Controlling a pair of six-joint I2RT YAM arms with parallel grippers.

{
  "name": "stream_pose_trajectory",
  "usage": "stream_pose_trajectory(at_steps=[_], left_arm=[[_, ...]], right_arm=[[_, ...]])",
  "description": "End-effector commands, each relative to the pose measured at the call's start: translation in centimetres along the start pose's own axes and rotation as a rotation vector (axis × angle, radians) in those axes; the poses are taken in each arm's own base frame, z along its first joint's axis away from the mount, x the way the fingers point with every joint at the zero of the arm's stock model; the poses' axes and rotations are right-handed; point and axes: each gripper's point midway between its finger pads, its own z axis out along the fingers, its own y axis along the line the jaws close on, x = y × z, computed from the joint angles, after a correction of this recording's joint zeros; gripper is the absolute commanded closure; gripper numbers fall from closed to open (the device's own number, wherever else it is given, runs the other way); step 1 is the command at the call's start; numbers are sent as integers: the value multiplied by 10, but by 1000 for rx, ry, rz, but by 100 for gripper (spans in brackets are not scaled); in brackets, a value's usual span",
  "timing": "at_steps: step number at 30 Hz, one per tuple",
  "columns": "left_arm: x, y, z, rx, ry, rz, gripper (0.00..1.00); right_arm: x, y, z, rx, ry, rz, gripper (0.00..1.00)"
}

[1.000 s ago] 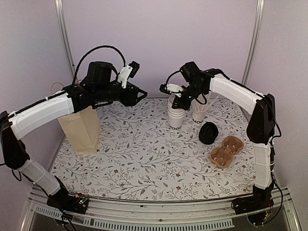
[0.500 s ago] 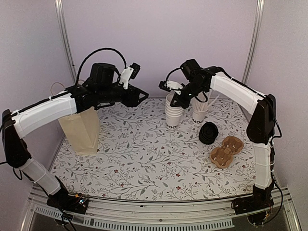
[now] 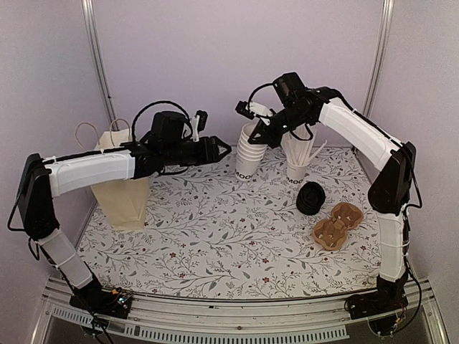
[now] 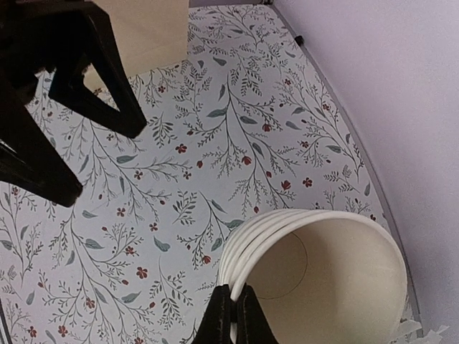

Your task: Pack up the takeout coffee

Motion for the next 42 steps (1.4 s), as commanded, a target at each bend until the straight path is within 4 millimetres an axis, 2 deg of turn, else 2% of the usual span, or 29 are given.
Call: stream_pose_trajectory(at_steps=[1,3,4,6,7,11,20,29,42], left_arm=[[-13,0,1,80,-162,-267,39],[-11,4,0,96,-212,-317,40],[-10,4,2,97,-218,-331,40],[-10,5,7,105,-223,-352,40],[-11,4,8,120,-230,-365,39],[-13,0,12,170,-255,-395,38],[-16,-2,26,226,-270,-445,41],[-19,-2,25,226,-288,-439,46],[-9,8,38,210,-271,-458,52]], right_arm=[[-18,-8,-7,64,-47,1,100],[-26,14,-13,-83,-98,-26,100],[-27,13,-11,-104,-111,-12,100],[-21,5,5,15,-49,-9,100],[-17,9,10,23,-24,-31,100],[-24,29,9,-76,-63,-28,100],[-26,35,8,-107,-71,-22,100],[-27,37,4,-116,-73,-14,100],[-32,42,4,-115,-79,-18,100]])
